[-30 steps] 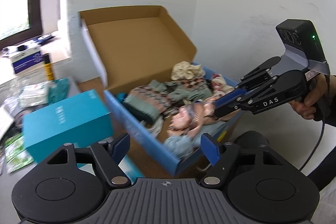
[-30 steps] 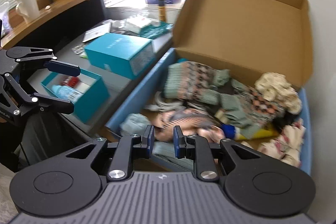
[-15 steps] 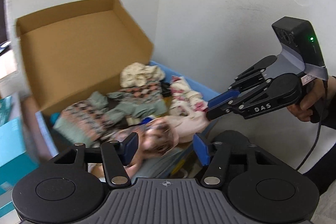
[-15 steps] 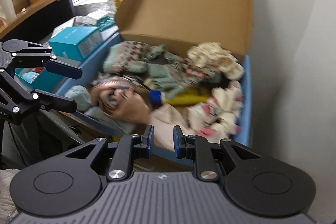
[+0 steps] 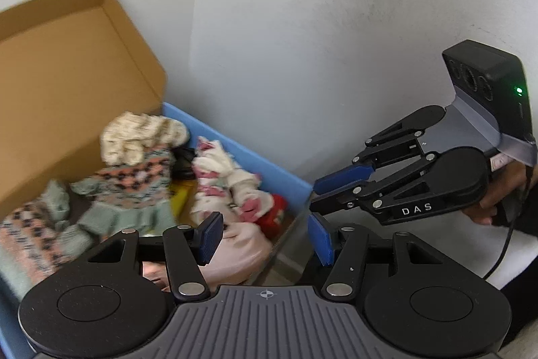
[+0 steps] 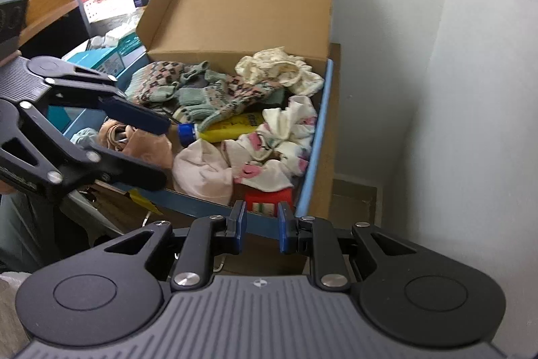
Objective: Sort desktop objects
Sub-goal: 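Move both tools back over the blue box of clothes, then reach the left tool to the red-capped container and close on it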
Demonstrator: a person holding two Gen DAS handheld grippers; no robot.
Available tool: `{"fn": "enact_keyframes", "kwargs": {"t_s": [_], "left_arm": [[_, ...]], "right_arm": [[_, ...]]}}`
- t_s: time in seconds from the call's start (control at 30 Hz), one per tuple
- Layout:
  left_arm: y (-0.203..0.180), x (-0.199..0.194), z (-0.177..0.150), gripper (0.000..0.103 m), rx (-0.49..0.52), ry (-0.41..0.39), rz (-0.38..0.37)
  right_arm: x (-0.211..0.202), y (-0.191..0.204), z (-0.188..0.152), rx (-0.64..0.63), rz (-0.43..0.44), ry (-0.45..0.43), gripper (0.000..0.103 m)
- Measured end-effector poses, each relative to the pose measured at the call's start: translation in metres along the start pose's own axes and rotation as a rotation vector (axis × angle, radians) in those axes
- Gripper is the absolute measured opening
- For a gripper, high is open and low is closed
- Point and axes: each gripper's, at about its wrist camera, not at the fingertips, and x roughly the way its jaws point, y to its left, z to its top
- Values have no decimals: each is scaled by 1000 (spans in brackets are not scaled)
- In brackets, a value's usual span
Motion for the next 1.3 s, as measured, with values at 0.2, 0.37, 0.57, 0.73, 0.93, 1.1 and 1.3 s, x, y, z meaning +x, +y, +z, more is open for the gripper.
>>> {"fn": "enact_keyframes", "kwargs": {"t_s": [0.2,0.37,0.57,0.73,0.93,1.1,1.3], "left_arm": [[4,32,10,57,-71,47,-69],[12,59,12,43,-149,88,-95],[23,88,15,38,-246,132,-121],[38,96,15,38,-290,145,-60],[47,102,12,39,-280,157,26],[41,97,14,39,-248,141,4],[21,89,21,40,-155,133,-76]], "right_arm": [[-9,-15,-11,45,-17,-15,23],[-15,-29,-23,89,-31,-27,23],[-20,-42,-32,122,-35,-41,23],[-20,-50,-38,140,-32,-49,23],[-21,-56,-41,154,-25,-56,23],[-19,-59,-42,159,-20,-55,23],[-17,-61,-44,166,-11,-55,23]]}}
